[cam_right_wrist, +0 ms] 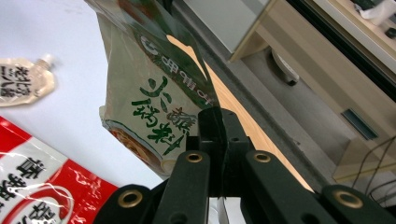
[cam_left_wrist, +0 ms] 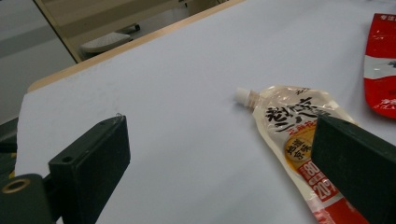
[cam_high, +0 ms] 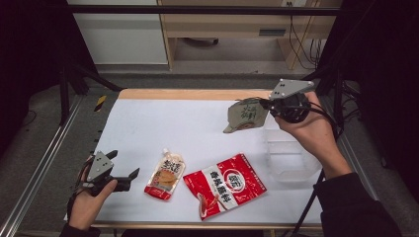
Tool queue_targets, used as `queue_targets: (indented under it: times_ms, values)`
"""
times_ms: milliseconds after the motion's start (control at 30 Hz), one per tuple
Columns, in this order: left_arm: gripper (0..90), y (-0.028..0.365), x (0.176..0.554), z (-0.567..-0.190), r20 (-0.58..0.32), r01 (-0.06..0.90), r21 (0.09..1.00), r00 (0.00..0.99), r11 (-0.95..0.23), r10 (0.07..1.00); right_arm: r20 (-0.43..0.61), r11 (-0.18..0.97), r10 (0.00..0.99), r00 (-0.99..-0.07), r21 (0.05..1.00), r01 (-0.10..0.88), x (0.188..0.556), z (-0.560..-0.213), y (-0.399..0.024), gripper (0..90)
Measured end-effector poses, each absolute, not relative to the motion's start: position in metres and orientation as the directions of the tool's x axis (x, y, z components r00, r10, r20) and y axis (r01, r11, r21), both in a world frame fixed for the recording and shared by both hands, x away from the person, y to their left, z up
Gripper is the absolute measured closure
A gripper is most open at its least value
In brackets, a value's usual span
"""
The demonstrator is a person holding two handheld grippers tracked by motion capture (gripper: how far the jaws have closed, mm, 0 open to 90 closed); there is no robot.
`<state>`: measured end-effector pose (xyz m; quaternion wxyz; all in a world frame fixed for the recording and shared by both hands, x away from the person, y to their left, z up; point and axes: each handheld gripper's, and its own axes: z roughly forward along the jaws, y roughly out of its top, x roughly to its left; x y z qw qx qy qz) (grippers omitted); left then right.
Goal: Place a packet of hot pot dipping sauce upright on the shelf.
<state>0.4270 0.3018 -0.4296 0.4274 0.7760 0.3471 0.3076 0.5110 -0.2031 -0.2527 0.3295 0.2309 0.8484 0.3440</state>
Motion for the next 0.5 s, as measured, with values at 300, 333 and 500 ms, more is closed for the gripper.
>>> queue_targets:
  times_ms: [300, 333, 500]
  values:
    - [4.5, 0.31, 0.43, -0.433, 0.195, 0.288, 0.874, 0.529, -0.391, 0.826, -0.401, 0.635, 0.684, -0.61, 0.738, 0.227, 0.516, -0.26, -0.24, 90.0]
    - [4.5, 0.311, 0.43, -0.433, 0.198, 0.29, 0.874, 0.522, -0.391, 0.83, -0.4, 0.633, 0.689, -0.604, 0.738, 0.234, 0.517, -0.261, -0.244, 90.0]
    - [4.5, 0.313, 0.431, -0.433, 0.197, 0.295, 0.874, 0.513, -0.387, 0.836, -0.39, 0.61, 0.724, -0.569, 0.747, 0.264, 0.522, -0.268, -0.264, 90.0]
